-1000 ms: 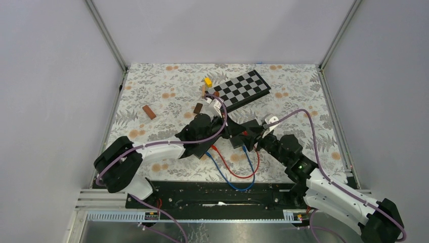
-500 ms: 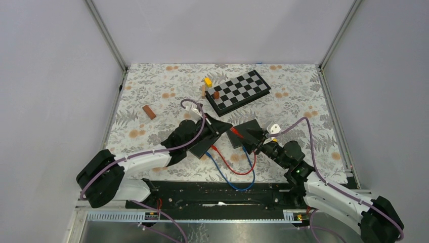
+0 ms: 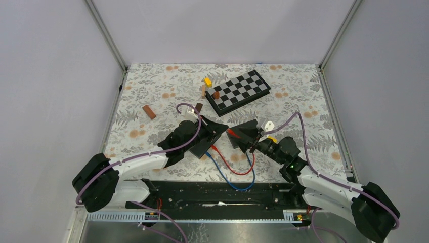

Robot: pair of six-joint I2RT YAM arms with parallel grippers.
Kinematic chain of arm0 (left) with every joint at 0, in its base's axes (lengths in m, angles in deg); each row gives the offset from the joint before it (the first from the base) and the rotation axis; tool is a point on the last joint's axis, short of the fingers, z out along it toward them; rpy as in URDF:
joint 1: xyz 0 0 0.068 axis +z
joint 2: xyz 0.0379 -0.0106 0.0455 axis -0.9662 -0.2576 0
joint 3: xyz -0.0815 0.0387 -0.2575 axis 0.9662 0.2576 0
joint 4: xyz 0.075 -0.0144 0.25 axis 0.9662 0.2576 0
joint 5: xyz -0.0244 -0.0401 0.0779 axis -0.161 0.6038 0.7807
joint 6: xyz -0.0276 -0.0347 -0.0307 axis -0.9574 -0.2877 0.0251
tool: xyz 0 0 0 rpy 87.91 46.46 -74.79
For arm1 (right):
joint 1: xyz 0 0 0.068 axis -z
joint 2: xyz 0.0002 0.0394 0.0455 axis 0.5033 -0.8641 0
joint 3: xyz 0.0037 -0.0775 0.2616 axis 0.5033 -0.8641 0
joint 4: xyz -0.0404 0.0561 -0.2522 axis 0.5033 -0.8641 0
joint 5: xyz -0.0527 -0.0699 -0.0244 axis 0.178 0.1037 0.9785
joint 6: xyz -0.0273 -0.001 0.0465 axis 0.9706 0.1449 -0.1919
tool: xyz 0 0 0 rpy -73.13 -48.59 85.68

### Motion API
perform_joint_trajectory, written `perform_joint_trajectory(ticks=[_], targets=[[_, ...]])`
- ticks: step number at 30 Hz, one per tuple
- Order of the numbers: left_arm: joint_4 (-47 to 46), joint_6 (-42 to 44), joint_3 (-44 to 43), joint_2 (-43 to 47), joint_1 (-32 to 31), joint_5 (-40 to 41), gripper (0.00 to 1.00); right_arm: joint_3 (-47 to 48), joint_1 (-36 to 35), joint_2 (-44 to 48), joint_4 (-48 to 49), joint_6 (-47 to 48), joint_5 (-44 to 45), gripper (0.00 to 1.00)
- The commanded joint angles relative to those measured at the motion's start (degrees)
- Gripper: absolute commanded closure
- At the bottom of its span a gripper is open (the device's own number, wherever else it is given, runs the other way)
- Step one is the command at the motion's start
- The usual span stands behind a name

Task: Insert the plug into the switch port
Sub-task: Insert the connector into the switch port.

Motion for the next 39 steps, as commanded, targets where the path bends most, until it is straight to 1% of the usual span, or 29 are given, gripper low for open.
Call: perform_joint_trajectory(ticks=[1, 4, 13, 20, 23, 24, 26, 27, 28, 30, 31, 32, 34, 35, 37, 39], targets=[[-0.74, -2.26, -1.13, 0.51, 0.18, 0.14, 1.0, 3.22, -0.4, -2.55, 6.89, -0.58, -2.61, 0.45], [-1.8, -2.58, -0.95, 0.59, 0.19, -0.63, 1.0, 3.62, -0.35, -4.44, 7.95, -1.1, -2.94, 0.49], [-3.37, -2.65, -0.49, 1.37, 0.18, -1.21, 1.0, 4.13, -0.41, -7.57, 9.21, -2.18, -3.9, 0.5], [-6.16, -2.18, -0.24, 1.22, 0.18, -3.96, 1.0, 4.22, -0.41, -8.81, 10.11, -2.02, -3.25, 0.58], [-6.64, -2.19, -0.18, 1.12, 0.2, -4.9, 1.0, 4.23, -0.35, -8.62, 10.3, -2.07, -2.82, 0.65], [-6.76, -2.1, -0.24, 1.11, 0.22, -5.14, 1.0, 4.26, -0.35, -8.56, 10.35, -2.08, -2.76, 0.69], [-7.51, -2.1, -0.15, 0.98, 0.18, -5.61, 1.0, 4.33, -0.34, -8.42, 10.39, -2.31, -2.8, 0.84], [-8.0, -2.02, -0.08, 0.96, 0.19, -5.75, 1.0, 4.29, -0.36, -8.33, 10.45, -2.43, -2.87, 0.93], [-8.67, -1.95, 0.07, 0.93, 0.21, -5.96, 1.0, 4.33, -0.39, -8.2, 10.41, -2.78, -2.81, 1.0], [-10.28, -1.5, 0.34, 0.96, 0.24, -6.4, 0.99, 4.22, -0.39, -7.75, 10.45, -3.51, -3.06, 1.0], [-10.75, -1.15, 0.29, 1.1, 0.26, -6.56, 0.9, 4.04, -0.35, -7.38, 10.4, -3.82, -3.08, 1.0], [-10.98, -0.55, 0.1, 1.3, 0.35, -6.75, 0.77, 3.83, -0.35, -6.79, 10.39, -4.12, -3.08, 1.0], [-10.83, 1.18, -0.5, 2.09, 0.59, -7.12, 0.47, 3.2, -0.33, -5.29, 10.18, -4.78, -2.99, 1.0], [-10.79, 2.1, -0.66, 2.79, 0.73, -7.22, 0.37, 3.04, -0.35, -4.46, 9.86, -5.02, -3.06, 1.0], [-10.32, 3.91, -0.94, 4.59, 1.17, -6.66, 0.23, 3.26, -0.36, -2.57, 7.95, -5.33, -3.45, 1.0], [-8.88, 6.13, -1.28, 6.94, 1.84, -5.71, 0.14, 3.97, -0.3, -0.29, 4.65, -5.65, -4.31, 1.0]])
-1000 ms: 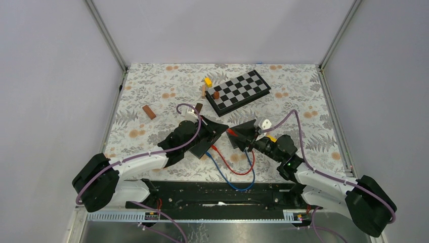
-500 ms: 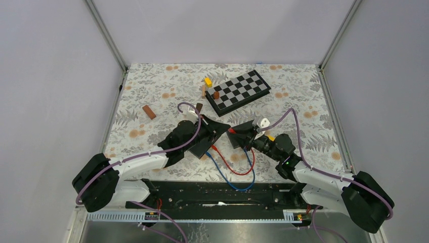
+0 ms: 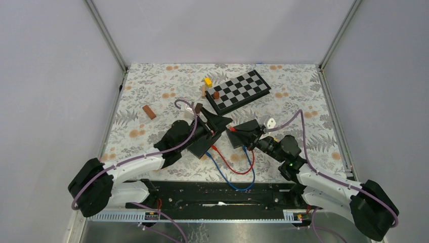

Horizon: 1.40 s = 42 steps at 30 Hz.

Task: Insert the plug into the switch port
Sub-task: Insert the connector into the switch port.

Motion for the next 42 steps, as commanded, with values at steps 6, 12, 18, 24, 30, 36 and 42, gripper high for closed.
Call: perform_joint_trajectory(ticks=[6, 12, 18, 24, 30, 36, 42], targets=[[4.27, 11.82, -2.1, 12.81, 3.24, 4.08, 0.09, 4.56, -0.43, 9.37, -6.89, -2.22, -2.46, 1.0], [15.43, 17.72, -2.61, 18.21, 5.08, 9.35, 0.09, 8.71, -12.24, 14.84, -12.7, 13.29, 11.12, 1.0], [23.61, 21.47, -3.23, 22.87, 6.0, 12.56, 0.09, 8.83, -32.48, 11.8, -5.99, 40.76, 31.88, 1.0], [28.28, 23.25, -3.38, 26.48, 6.29, 14.75, 0.09, 7.67, -42.1, 4.63, 9.75, 59.64, 38.64, 1.0], [29.61, 24.46, -3.03, 27.81, 6.44, 15.45, 0.1, 8.59, -47.82, -0.16, 18.79, 70.8, 39.69, 1.0], [28.77, 25.33, -2.81, 27.79, 6.54, 15.38, 0.1, 8.7, -49.0, -1.95, 21.46, 73.22, 40.38, 1.0], [27.58, 28.82, -3.95, 23.84, 7.23, 13.28, 0.1, 15.48, -43.7, -0.13, 1.9, 44.53, 65.17, 1.0]])
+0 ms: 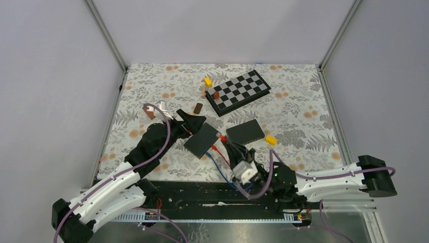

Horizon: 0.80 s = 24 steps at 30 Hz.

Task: Insert the plug into the switch port
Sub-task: Insert the connector into the switch port.

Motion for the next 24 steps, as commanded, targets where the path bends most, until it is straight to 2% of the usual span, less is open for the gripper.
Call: perform_joint_trajectory(ticks=[1, 4, 6, 8, 10, 13, 18, 21, 24], targets=[[-3.3, 5.07, -3.67, -4.64, 1.29, -1.83, 0.09, 7.42, 8.13, 3.13, -24.18, -31.93, 19.48, 1.0], [-6.69, 9.38, -6.1, -11.76, 3.32, -7.54, 0.09, 7.12, 20.63, 6.51, -48.22, -61.95, 13.73, 1.0], [-9.52, 12.34, -8.97, -18.18, 4.71, -13.03, 0.09, 5.37, 29.53, 6.74, -56.58, -74.43, 7.41, 1.0], [-11.97, 15.65, -11.99, -25.04, 5.21, -16.96, 0.09, 4.41, 35.31, 4.52, -62.16, -82.67, 1.48, 1.0], [-13.93, 18.98, -15.58, -31.95, 5.42, -21.08, 0.09, 2.42, 37.55, 1.1, -63.37, -86.77, -1.76, 1.0], [-14.13, 24.04, -21.52, -43.05, 5.53, -28.2, 0.12, 0.69, 38.19, -3.47, -65.06, -91.53, -1.0, 1.0], [-13.38, 29.55, -28.9, -55.74, 5.37, -34.68, 0.16, -3.86, 38.79, -5.78, -64.58, -97.42, 0.41, 1.0], [-13.55, 33.03, -31.97, -61.08, 5.12, -36.26, 0.17, -8.01, 38.82, -5.26, -60.26, -97.26, -0.9, 1.0], [-13.43, 35.37, -34.22, -64.72, 5.09, -36.84, 0.17, -12.93, 38.84, -3.84, -51.6, -95.46, -3.36, 1.0]])
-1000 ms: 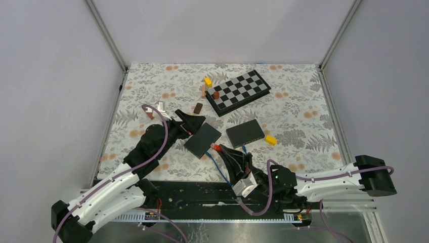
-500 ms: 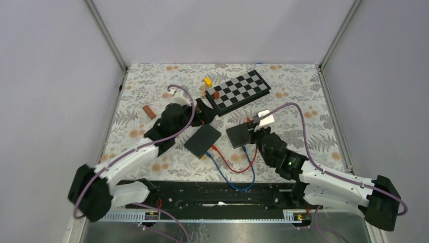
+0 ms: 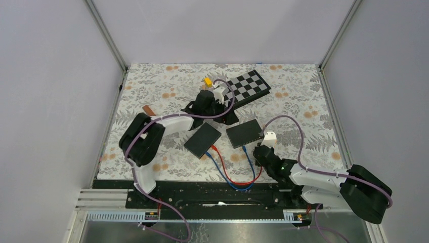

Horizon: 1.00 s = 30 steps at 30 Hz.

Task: Insert the plug into the switch port
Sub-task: Insert the connector into the switch port.

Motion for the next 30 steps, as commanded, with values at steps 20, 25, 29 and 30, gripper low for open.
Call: perform_joint_trajectory(ticks=[20, 25, 29, 30], targets=[[-4.67, 5.08, -10.15, -15.16, -0.13, -16.24, 0.24, -12.84, -4.06, -4.46, 36.59, 9.93, 2.3, 1.0], [-7.72, 3.38, -8.13, -15.63, -0.13, -18.13, 0.24, -11.04, -6.89, -7.8, 37.87, 13.13, 7.07, 1.0], [-8.39, 3.15, -8.05, -16.21, -0.13, -18.95, 0.24, -12.87, -6.87, -6.8, 40.84, 12.71, 9.22, 1.0], [-8.6, 3.04, -8.09, -16.45, -0.11, -19.15, 0.24, -13.34, -6.88, -6.84, 42.07, 12.78, 9.62, 1.0]])
